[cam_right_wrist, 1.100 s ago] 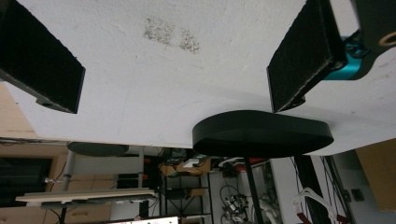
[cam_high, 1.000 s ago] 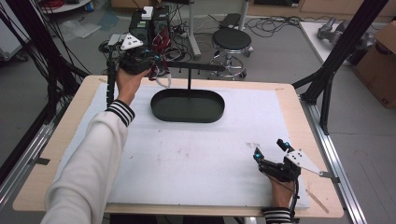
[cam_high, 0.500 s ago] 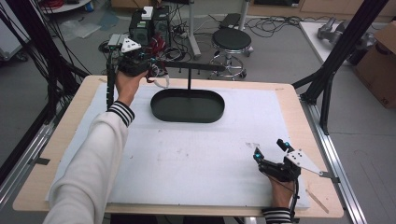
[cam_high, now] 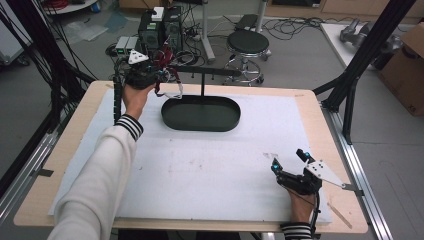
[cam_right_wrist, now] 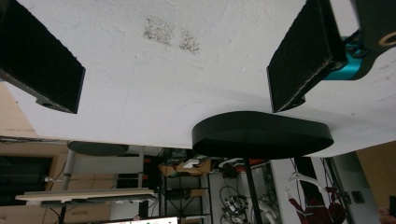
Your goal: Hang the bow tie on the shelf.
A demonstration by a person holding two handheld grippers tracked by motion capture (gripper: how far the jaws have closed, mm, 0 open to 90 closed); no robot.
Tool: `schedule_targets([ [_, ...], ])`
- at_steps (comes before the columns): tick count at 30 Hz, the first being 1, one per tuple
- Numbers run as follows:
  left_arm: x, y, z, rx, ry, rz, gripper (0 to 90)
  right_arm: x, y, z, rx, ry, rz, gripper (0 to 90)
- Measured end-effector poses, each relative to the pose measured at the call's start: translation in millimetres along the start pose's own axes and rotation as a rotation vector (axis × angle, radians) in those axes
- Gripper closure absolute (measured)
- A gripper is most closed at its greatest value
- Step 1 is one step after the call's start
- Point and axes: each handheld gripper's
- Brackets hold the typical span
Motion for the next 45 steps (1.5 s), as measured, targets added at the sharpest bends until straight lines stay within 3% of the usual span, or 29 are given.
schedule_targets([
  [13,0.9,9.3,-3.3,-0.002,-0.004,0.054,68.9,-0.1,0.1,-0.1,-0.002,0.0,-0.002,3.2],
  [20,-1.6,10.3,-5.2,-0.018,0.028,0.068,44.8,0.0,0.1,0.1,-0.003,-0.001,-0.005,3.2],
  [25,-7.0,13.1,-7.6,0.003,0.077,0.052,30.7,0.0,0.2,0.0,-0.008,-0.001,-0.005,3.2],
  [26,-10.1,14.7,-8.5,0.013,0.108,0.049,30.7,0.0,0.2,0.0,-0.008,-0.001,-0.005,3.2],
  [27,-12.9,16.2,-9.3,0.025,0.127,0.042,18.3,0.0,0.1,0.2,-0.007,-0.001,-0.005,3.2],
  [30,-28.8,25.3,-9.8,0.068,0.191,0.0,15.8,-0.4,0.2,0.6,-0.011,-0.001,-0.004,3.2],
  [32,-40.5,33.2,-7.4,0.074,0.231,-0.011,13.5,-0.5,0.2,1.0,-0.014,0.0,-0.006,3.2],
  [36,-51.8,40.5,-5.5,0.075,0.249,-0.027,11.5,-0.5,0.3,1.0,-0.013,0.0,-0.008,3.2],
  [45,-101.7,66.8,-7.5,0.091,0.275,-0.104,9.6,-0.5,0.2,0.9,-0.012,0.002,-0.005,3.2],
])
Point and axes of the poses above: each handheld gripper's, and its own axes: x roughly forward along the jaws, y roughly out of its underside, z roughly to its left, and after that the axes turned 11 degrees about y, right-handed
